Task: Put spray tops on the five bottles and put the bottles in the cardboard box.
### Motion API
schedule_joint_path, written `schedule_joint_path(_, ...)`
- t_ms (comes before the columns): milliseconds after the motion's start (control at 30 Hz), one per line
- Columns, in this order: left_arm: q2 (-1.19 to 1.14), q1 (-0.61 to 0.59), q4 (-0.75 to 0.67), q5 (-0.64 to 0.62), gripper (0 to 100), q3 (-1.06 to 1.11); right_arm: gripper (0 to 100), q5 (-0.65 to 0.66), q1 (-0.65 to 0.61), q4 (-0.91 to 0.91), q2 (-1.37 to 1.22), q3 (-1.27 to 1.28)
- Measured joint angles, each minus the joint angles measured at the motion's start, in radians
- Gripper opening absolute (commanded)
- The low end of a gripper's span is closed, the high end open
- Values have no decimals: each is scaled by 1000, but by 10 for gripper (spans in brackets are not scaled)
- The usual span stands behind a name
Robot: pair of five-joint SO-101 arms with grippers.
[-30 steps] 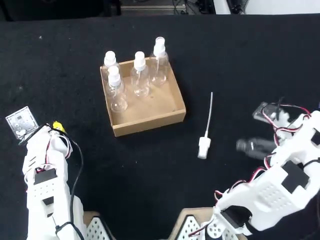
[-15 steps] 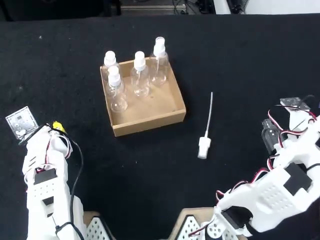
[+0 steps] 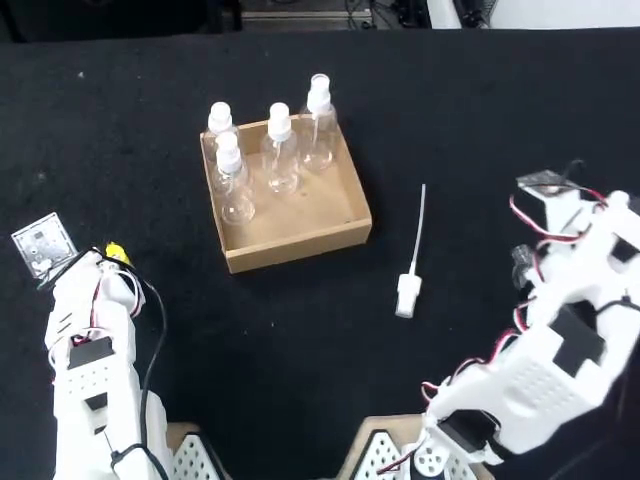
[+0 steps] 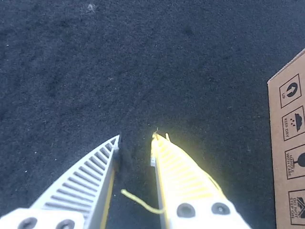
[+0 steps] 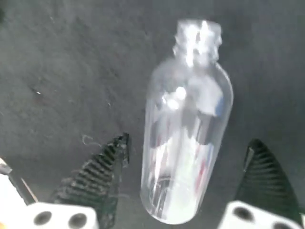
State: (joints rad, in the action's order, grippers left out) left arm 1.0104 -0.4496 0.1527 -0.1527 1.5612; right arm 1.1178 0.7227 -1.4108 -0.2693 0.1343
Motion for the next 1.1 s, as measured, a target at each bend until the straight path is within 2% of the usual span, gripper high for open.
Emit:
schedule_joint_path(133,0,0,0,0,95,0,335,0,-35,0,-3,0)
schedule_joint_path(233,0,0,0,0,95,0,328,5,-34,64,-49,0)
schedule_joint_path(333,0,0,0,0,95,0,216,8,-34,135,-104,0)
schedule_joint_path(433,0,0,0,0,95,0,14,8,-34,176,-120,0)
schedule_joint_path(500,0,0,0,0,95,0,39,8,-32,183,-120,-2)
schedule_joint_path(633,0,0,0,0,95,0,15,2,-32,175,-120,-37)
schedule_joint_path(867,0,0,0,0,95,0,11,-221,-9,195,72,-64)
schedule_joint_path(967,0,0,0,0,95,0,10,-368,-12,370,170,51)
schedule_joint_path(1100,0,0,0,0,95,0,11,-554,-11,753,269,316)
